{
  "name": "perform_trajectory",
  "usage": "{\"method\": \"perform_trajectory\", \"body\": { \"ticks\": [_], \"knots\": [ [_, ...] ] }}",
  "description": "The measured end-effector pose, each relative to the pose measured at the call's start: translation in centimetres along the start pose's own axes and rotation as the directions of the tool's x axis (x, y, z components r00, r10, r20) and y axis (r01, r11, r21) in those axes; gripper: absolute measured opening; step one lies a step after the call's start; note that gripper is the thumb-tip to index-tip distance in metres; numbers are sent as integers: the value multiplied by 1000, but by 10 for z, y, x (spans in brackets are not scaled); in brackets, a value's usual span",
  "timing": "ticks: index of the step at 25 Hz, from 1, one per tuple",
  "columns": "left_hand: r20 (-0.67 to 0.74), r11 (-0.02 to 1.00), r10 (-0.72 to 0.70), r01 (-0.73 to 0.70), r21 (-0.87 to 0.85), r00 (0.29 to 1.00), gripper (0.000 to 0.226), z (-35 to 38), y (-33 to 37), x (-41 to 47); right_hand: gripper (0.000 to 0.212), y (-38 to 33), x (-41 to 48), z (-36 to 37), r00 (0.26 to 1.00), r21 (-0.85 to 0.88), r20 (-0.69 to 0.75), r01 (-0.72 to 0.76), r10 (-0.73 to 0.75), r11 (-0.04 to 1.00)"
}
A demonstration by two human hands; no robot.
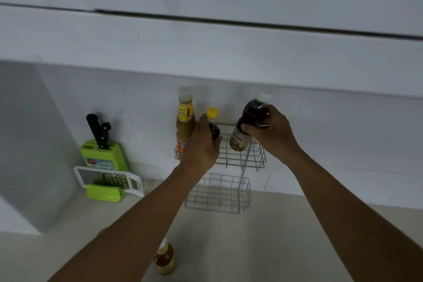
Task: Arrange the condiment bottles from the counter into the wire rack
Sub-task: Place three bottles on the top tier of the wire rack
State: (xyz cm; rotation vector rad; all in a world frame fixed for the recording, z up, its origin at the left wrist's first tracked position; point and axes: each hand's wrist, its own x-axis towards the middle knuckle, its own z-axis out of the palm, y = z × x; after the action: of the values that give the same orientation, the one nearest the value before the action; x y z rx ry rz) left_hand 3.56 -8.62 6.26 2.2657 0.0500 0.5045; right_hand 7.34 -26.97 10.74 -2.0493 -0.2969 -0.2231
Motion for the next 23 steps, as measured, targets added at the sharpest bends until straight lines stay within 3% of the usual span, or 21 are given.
{"method": "perform_trajectory", "body": {
  "ticks": [3,7,12,17,23],
  "knots": [
    [18,998,-49,48,49,999,32,-15,9,4,51,12,15,10,994,-49,112,-16,21,999],
    [13,996,-71,70,56,997,30,-38,11,17,53,25,20,23,960,-92,279,-7,32,996],
    [51,988,-24,16,153,998,30,-52,19,20,59,29,22,34,931,-32,366,-2,14,999],
    [48,944,6,-22,328,999,26,-58,24,25,63,26,18,43,934,-147,354,-6,58,989],
    [37,951,-25,12,310,999,24,-59,22,23,55,19,9,52,943,-141,332,11,37,990]
  ]
}}
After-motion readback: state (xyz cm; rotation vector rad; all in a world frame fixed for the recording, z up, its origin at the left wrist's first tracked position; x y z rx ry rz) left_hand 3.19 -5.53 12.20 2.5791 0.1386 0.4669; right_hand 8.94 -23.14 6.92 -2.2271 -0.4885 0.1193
